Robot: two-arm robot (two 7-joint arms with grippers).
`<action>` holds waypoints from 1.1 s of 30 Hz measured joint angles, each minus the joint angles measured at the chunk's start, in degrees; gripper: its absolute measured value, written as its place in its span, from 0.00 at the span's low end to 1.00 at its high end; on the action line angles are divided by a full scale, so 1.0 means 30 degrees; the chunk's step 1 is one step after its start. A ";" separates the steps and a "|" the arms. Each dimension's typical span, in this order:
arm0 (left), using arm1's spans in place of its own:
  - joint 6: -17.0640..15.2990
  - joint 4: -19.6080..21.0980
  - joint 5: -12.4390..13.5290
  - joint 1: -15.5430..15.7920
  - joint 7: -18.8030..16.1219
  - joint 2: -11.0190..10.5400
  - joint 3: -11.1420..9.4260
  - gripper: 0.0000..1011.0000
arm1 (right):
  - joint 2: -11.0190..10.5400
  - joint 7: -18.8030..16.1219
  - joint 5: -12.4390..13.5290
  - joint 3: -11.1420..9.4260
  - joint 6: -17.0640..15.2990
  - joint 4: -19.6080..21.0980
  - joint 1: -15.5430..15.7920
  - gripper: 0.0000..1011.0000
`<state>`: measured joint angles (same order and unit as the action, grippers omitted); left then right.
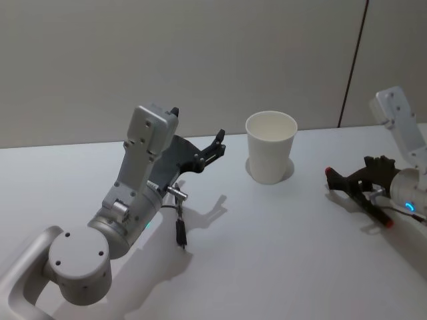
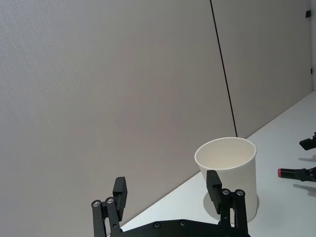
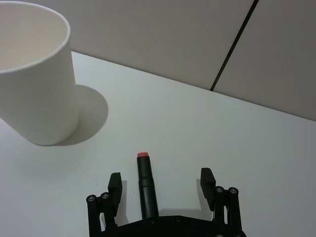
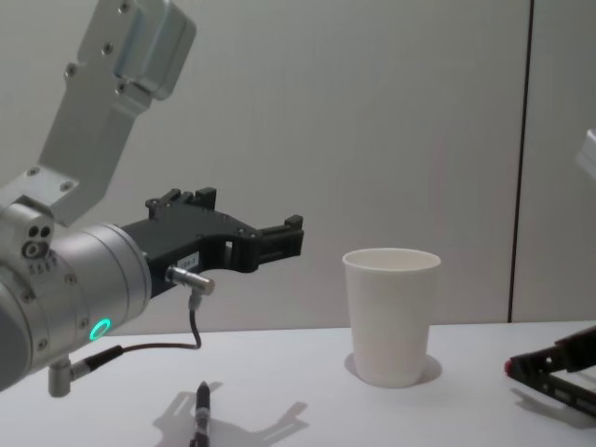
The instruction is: Place the pen into the pen holder.
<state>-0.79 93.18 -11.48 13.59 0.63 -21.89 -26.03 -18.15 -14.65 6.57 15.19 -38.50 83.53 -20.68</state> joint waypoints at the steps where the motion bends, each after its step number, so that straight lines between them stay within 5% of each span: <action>1: 0.0000 0.0000 0.0000 0.0000 -0.0001 0.0000 0.0001 0.99 | 0.0028 0.0058 -0.0003 0.0018 0.0068 -0.0068 0.0009 0.99; 18: 0.0000 0.0000 0.0000 0.0000 -0.0001 0.0000 0.0001 0.99 | 0.0167 0.0324 0.0056 0.0083 0.0445 -0.0372 0.0090 0.99; 33: 0.0000 0.0000 0.0001 0.0000 -0.0002 0.0000 0.0000 0.99 | 0.0367 0.0414 0.1178 0.0031 0.0602 -0.0304 0.0343 0.99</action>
<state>-0.79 93.18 -11.48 13.59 0.62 -21.89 -26.02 -17.05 -13.41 10.10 15.29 -36.70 82.62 -19.66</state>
